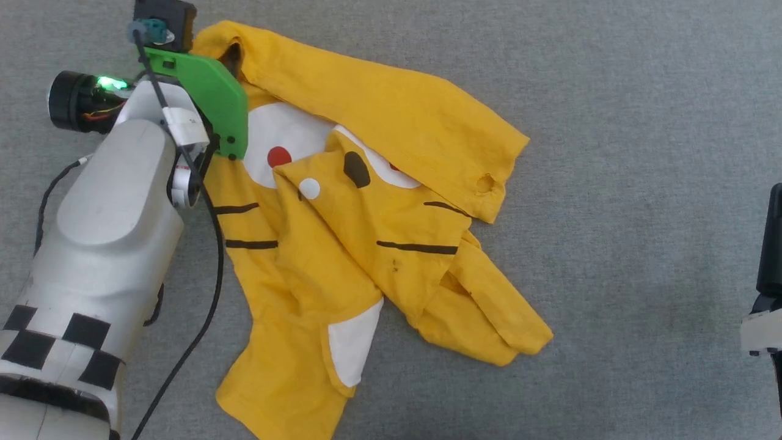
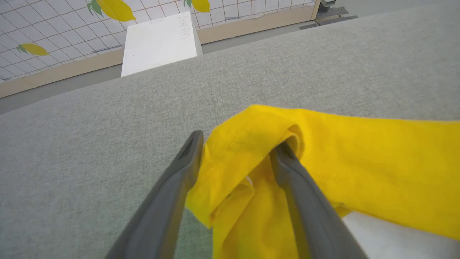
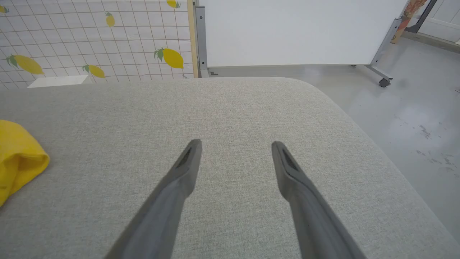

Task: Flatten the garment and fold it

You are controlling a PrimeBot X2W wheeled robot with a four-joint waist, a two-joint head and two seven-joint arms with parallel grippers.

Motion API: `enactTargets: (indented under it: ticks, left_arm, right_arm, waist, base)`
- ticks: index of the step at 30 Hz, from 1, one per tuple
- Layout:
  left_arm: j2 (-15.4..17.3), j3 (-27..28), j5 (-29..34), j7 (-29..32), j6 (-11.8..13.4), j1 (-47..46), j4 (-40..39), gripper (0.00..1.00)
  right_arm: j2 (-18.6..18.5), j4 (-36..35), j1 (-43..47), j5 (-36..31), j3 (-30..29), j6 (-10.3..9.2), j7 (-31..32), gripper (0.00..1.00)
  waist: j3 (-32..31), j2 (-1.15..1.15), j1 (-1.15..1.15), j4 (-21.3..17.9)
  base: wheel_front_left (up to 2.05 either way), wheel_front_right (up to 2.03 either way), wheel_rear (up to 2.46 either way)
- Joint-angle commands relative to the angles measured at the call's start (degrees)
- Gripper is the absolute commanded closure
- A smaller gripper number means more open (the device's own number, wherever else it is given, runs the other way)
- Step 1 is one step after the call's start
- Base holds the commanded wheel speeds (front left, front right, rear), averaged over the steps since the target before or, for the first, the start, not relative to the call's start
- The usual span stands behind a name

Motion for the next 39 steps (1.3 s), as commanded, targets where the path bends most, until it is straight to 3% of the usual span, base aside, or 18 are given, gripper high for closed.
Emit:
enactTargets:
  ticks: [1,8,11,17,23,26,31,34,39]
  left_arm:
    - [-0.5,0.7,-1.3,-1.3,0.1,-0.4,0.0,0.00]
    - [-0.9,1.4,-2.5,-7.1,-2.6,-0.6,-3.4,0.00]
    - [-0.2,2.1,-2.4,-10.7,-1.9,1.8,-7.2,0.00]
    - [2.6,2.6,-0.3,-17.8,3.5,13.2,-20.3,0.00]
    - [5.1,3.9,1.5,-22.6,12.6,30.2,-34.5,0.00]
    - [4.7,5.0,2.1,-24.3,18.1,39.8,-41.0,0.00]
    - [2.6,5.4,3.6,-25.5,24.5,53.4,-48.4,0.00]
    - [1.0,5.8,3.4,-25.6,25.7,57.7,-50.7,0.00]
    - [0.4,5.9,4.3,-25.7,24.2,59.2,-50.5,0.00]
  right_arm:
    - [0.0,0.2,-1.3,0.0,0.0,-0.09,-0.5,0.00]
    - [0.0,0.7,-0.7,-0.7,-0.3,-0.09,-0.1,0.00]
    - [0.0,0.9,0.1,-0.8,-0.4,-0.09,0.1,0.00]
    - [0.0,1.1,2.7,-0.4,-0.8,-0.09,0.9,0.00]
    - [0.0,1.4,5.5,0.2,0.0,-0.09,1.4,0.00]
    - [0.0,1.9,7.0,0.9,0.8,-0.09,1.3,0.00]
    - [0.0,2.5,9.4,1.5,1.9,-0.09,1.5,0.00]
    - [0.0,1.8,9.7,0.5,3.4,-0.09,2.0,0.00]
    - [0.0,-0.8,8.4,-3.2,10.2,-0.09,5.4,0.00]
  waist:
    - [-0.5,0.00,-0.01,0.3]
    - [-5.1,0.00,-0.01,2.3]
    - [-7.6,0.00,-0.01,3.0]
    - [-12.2,0.00,-0.01,4.4]
    - [-16.1,0.00,-0.01,4.9]
    - [-17.9,0.00,-0.01,4.8]
    - [-19.9,0.00,-0.01,5.5]
    - [-20.5,0.00,-0.01,6.5]
    - [-20.7,0.00,-0.01,8.6]
  base:
    - [0.00,0.00,0.00]
    - [0.00,0.00,0.00]
    - [0.00,0.00,0.00]
    - [0.00,0.00,0.00]
    - [0.00,0.00,0.00]
    - [0.00,0.00,0.00]
    - [0.00,0.00,0.00]
    - [0.00,0.00,0.00]
    - [0.00,0.00,0.00]
